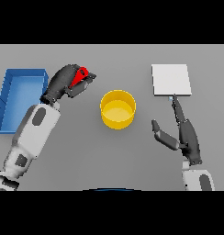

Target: Pick up the red beaker and tilt it to pour out 1 green nut into yellow bowl. Pick up the yellow bowl and place it on the metallic measuring scale.

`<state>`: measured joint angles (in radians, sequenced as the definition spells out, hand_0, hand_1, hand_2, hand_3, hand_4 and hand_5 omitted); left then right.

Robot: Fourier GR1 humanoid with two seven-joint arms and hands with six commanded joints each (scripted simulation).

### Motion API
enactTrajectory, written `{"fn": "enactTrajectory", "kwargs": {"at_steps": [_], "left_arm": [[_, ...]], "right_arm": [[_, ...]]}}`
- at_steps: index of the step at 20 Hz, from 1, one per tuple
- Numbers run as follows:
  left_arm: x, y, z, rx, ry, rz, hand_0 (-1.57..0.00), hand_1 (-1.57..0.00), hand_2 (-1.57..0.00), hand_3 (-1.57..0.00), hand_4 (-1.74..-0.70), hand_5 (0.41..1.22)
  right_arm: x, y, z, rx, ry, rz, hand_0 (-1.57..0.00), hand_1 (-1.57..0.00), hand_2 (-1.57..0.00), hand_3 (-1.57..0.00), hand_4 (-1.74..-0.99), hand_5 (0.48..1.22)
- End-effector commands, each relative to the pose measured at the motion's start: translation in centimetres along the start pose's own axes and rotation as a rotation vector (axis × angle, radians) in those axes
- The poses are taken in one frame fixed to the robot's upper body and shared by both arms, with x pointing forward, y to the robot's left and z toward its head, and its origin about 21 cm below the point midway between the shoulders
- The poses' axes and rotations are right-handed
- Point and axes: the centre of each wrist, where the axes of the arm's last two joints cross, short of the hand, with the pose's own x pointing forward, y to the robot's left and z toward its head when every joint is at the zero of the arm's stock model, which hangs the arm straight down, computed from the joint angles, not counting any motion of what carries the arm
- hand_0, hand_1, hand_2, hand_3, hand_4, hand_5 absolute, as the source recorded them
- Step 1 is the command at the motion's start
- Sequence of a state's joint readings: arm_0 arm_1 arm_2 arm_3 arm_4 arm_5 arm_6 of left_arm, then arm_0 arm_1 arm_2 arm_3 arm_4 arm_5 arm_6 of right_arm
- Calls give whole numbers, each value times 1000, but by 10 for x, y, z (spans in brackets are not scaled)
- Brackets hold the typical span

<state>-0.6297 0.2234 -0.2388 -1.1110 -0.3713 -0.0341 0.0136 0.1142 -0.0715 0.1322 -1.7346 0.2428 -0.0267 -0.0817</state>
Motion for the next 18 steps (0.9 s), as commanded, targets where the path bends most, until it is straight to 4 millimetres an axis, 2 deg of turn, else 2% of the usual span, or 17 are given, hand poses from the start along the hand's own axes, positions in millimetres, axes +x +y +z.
{"fn": "enactTrajectory", "kwargs": {"at_steps": [1, 3, 6, 9, 10, 13, 17, 18], "left_arm": [[6, 1, -2, -30, -2, -67, -1569, -1569, -1569, -1569, -1739, 1129], [21, 0, -12, -76, -4, -187, -1570, -1570, -1570, -1569, -1740, 1139], [36, -4, -17, -141, -17, -428, -1570, -1570, -1570, -1570, -1740, 1174], [46, -8, -25, -219, -16, -621, -1571, -1571, -1571, -1571, -1741, 1197], [51, -11, -29, -253, -15, -684, -1571, -1571, -1571, -1571, -1689, 1202], [60, -12, -38, -331, -37, -871, -1571, -1571, -1571, -1383, -1710, 1211], [79, -16, -48, -424, -93, -1067, -1571, -1571, -1571, -1295, -1719, 1217], [83, -20, -50, -448, -113, -1098, -1571, -1571, -1571, -1350, -1721, 1218]], "right_arm": [[1, 2, 0, 6, -5, -5, 1, 1, 1, 1, -1178, 663], [1, 4, 4, 14, -21, -9, 1, 1, 1, 1, -1178, 667], [3, 4, -1, 11, 0, -20, 1, 1, 1, 1, -1183, 671], [1, 5, 4, 9, -2, -28, 1, 1, 1, 1, -1187, 676], [1, 4, 4, 11, -1, -28, 1, 1, 1, 1, -1191, 675], [2, 6, 5, -10, 23, -58, 1, 1, 1, 1, -1195, 671], [-2, 7, 6, -6, 28, -98, 1, 1, 1, 1, -1206, 639], [-1, 10, 4, -10, 30, -106, 1, 1, 1, 1, -1212, 631]]}}
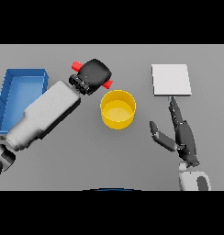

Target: Pick up the red beaker and tilt it to pour out 1 green nut into yellow bowl. Pick up the yellow bowl and place it on the metallic measuring scale.

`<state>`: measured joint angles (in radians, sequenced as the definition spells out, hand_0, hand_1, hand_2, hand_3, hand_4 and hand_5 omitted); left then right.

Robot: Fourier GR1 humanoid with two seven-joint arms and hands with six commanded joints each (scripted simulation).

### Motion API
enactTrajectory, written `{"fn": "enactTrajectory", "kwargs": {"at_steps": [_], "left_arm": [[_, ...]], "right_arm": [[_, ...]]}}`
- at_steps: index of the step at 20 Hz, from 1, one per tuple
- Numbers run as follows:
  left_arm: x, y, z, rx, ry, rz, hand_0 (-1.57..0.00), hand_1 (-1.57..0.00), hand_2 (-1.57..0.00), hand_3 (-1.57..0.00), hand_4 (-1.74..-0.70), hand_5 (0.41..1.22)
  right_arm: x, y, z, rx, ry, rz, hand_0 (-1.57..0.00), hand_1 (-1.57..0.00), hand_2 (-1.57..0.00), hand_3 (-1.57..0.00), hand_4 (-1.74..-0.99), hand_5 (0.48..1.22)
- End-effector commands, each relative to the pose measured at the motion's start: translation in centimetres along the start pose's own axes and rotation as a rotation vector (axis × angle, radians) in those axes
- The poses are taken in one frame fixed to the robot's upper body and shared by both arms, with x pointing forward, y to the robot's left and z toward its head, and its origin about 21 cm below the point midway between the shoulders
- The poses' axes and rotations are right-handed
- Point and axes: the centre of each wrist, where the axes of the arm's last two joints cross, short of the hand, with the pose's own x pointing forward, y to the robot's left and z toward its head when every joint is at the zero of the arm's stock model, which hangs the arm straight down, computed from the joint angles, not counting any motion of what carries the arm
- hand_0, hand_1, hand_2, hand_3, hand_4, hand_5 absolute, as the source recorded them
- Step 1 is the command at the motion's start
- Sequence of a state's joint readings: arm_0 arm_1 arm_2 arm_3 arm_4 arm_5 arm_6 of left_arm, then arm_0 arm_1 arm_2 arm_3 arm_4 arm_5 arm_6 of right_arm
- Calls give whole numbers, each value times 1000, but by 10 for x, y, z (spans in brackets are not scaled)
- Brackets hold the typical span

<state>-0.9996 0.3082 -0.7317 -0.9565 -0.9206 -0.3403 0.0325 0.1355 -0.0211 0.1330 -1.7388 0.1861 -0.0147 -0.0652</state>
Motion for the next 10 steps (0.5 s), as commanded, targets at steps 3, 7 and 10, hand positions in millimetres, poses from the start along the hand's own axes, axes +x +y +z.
{"fn": "enactTrajectory", "kwargs": {"at_steps": [3, 7, 10], "left_arm": [[9, 3, -5, -32, -52, -119, -1571, -1571, -1571, -1458, -1727, 1219], [14, 15, -10, -56, -82, -301, -1571, -1571, -1571, -1525, -1733, 1220], [18, 22, -12, -69, -97, -448, -1571, -1571, -1571, -1547, -1737, 1221]], "right_arm": [[2, 2, 0, -6, -22, 36, 1, 1, 1, 1, -1221, 610], [1, 0, -1, -23, -24, 45, 1, 1, 1, 1, -1193, 578], [1, -2, -2, -28, -35, 61, 1, 1, 1, 1, -1160, 569]]}}
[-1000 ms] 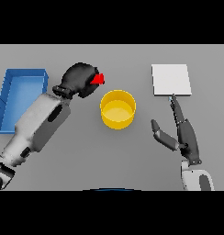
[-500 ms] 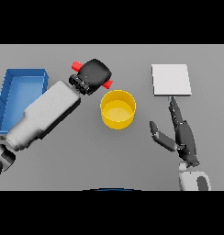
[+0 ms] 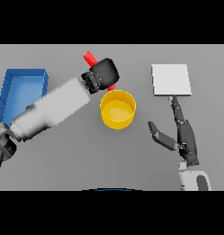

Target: Pick up the red beaker and tilt it to pour out 1 green nut into yellow bowl. Pick up the yellow bowl and place it on the metallic measuring scale.

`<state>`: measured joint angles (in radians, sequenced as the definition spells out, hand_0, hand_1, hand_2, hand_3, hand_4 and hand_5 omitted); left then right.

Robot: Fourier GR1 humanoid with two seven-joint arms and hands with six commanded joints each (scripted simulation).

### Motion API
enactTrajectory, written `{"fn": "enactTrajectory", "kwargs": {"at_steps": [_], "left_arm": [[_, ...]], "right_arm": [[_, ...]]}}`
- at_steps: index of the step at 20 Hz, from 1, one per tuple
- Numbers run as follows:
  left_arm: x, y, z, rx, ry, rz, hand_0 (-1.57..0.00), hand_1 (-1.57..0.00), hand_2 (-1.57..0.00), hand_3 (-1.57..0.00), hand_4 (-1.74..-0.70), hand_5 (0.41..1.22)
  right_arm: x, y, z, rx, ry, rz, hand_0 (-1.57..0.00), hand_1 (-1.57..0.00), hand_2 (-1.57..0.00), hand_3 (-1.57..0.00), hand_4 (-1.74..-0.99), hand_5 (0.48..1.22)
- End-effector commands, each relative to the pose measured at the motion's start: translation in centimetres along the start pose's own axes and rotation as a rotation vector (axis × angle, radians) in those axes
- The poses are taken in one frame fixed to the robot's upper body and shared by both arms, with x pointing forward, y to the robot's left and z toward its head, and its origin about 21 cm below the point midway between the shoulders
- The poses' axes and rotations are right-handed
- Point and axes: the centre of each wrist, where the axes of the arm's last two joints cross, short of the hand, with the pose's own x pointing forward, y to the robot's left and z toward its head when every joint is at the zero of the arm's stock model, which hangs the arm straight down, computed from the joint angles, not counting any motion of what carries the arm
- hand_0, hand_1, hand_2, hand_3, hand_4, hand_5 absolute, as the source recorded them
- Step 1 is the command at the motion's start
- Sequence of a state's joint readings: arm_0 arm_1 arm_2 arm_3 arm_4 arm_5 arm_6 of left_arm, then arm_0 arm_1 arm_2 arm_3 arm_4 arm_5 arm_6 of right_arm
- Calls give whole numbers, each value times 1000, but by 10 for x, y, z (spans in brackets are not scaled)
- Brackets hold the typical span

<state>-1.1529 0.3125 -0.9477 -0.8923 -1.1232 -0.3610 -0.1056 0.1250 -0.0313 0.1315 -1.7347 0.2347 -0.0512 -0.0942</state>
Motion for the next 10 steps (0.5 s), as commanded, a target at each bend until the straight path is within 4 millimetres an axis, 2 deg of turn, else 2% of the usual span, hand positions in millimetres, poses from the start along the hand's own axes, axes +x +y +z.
{"fn": "enactTrajectory", "kwargs": {"at_steps": [1, 3, 4, 6, 8, 10], "left_arm": [[1, 1, 0, -12, -7, -36, -1571, -1571, -1571, -1552, -1738, 1221], [6, -1, -2, -31, -24, -106, -1571, -1571, -1571, -1559, -1738, 1221], [0, -3, -1, -35, -22, -139, -1571, -1571, -1571, -1561, -1737, 1221], [6, 4, -5, -38, -32, -216, -1571, -1571, -1571, -1565, -1736, 1221], [10, 0, -8, -39, -36, -284, -1571, -1571, -1571, -1567, -1733, 1221], [14, 8, -10, -34, -43, -348, -1571, -1571, -1571, -1568, -1732, 1221]], "right_arm": [[0, -1, 1, -4, -3, -9, 1, 1, 1, 1, -1152, 567], [-2, 1, 0, -3, 2, -23, 1, 1, 1, 1, -1147, 566], [-1, 0, 2, 0, -8, -23, 1, 1, 1, 1, -1135, 567], [-1, -1, 2, -1, 11, -13, 1, 1, 1, 1, -1129, 566], [0, 2, 3, 4, 5, 0, 1, 1, 1, 1, -1136, 578], [1, 1, -1, -2, -5, -18, 1, 1, 1, 1, -1135, 580]]}}
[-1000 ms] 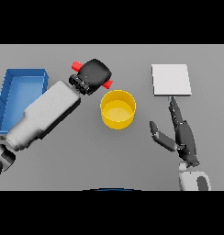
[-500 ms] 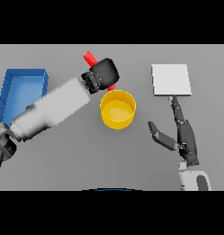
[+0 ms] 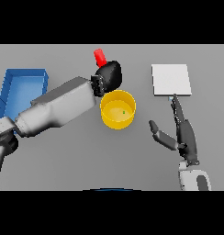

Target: Pick up the red beaker and tilt it to pour out 1 green nut into yellow bowl. Pick up the yellow bowl and place it on the metallic measuring scale.

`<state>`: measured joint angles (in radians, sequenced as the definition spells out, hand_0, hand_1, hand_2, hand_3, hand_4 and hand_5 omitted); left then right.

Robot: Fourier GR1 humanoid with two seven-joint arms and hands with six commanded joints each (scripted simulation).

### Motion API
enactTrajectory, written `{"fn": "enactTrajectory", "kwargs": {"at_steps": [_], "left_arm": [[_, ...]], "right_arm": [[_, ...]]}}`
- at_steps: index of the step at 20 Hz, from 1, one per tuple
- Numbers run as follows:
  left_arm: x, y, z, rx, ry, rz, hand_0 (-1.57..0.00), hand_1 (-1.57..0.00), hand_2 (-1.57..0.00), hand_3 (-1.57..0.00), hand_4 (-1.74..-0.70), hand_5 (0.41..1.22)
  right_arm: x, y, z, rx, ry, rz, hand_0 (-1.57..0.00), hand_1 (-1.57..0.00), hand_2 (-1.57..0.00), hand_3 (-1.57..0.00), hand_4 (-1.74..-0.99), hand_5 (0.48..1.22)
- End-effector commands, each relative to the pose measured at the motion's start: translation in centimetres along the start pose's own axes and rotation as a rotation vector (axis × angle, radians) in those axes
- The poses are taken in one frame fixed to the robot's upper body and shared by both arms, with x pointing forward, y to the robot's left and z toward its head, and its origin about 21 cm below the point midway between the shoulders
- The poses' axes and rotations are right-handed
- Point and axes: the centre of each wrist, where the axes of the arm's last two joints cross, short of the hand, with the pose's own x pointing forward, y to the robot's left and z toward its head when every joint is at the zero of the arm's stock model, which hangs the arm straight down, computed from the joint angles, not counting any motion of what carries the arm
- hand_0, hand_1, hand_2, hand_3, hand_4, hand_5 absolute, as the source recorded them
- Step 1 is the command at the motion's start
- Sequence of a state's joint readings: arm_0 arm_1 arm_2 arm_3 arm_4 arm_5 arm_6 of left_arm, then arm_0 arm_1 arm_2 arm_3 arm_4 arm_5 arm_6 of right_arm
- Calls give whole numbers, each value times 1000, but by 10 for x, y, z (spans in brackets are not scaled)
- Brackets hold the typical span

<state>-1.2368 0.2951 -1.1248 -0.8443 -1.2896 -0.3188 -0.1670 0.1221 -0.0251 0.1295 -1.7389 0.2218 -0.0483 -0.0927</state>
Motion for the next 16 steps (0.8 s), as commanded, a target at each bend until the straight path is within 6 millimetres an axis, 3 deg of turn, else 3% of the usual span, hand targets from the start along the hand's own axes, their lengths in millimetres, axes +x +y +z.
{"fn": "enactTrajectory", "kwargs": {"at_steps": [1, 5, 9, 13, 15, 16], "left_arm": [[0, 5, 0, 4, 3, -30, -1571, -1571, -1571, -1569, -1733, 1221], [-19, 31, 2, 15, 14, -157, -1571, -1571, -1571, -1570, -1732, 1221], [-88, 59, 23, 16, 137, -204, -1571, -1571, -1571, -1571, -1727, 1221], [-163, 54, 62, 42, 347, -19, -1571, -1571, -1571, -1571, -1722, 1221], [-195, 45, 83, 46, 461, 184, -1571, -1571, -1571, -1571, -1728, 1221], [-212, 31, 97, 54, 525, 365, -1571, -1571, -1571, -1523, -1731, 1221]], "right_arm": [[0, 3, 2, 5, 0, 5, 1, 1, 1, 1, -1133, 579], [0, 3, 7, -4, -11, 13, 1, 1, 1, 1, -1138, 572], [-1, 3, 5, -1, -2, 22, 1, 1, 1, 1, -1133, 557], [1, 3, 0, 12, -21, -2, 1, 1, 1, 1, -1117, 554], [0, 3, -1, 26, -21, -8, 1, 1, 1, 1, -1104, 563], [-1, 3, 0, 34, -37, -4, 1, 1, 1, 1, -1102, 572]]}}
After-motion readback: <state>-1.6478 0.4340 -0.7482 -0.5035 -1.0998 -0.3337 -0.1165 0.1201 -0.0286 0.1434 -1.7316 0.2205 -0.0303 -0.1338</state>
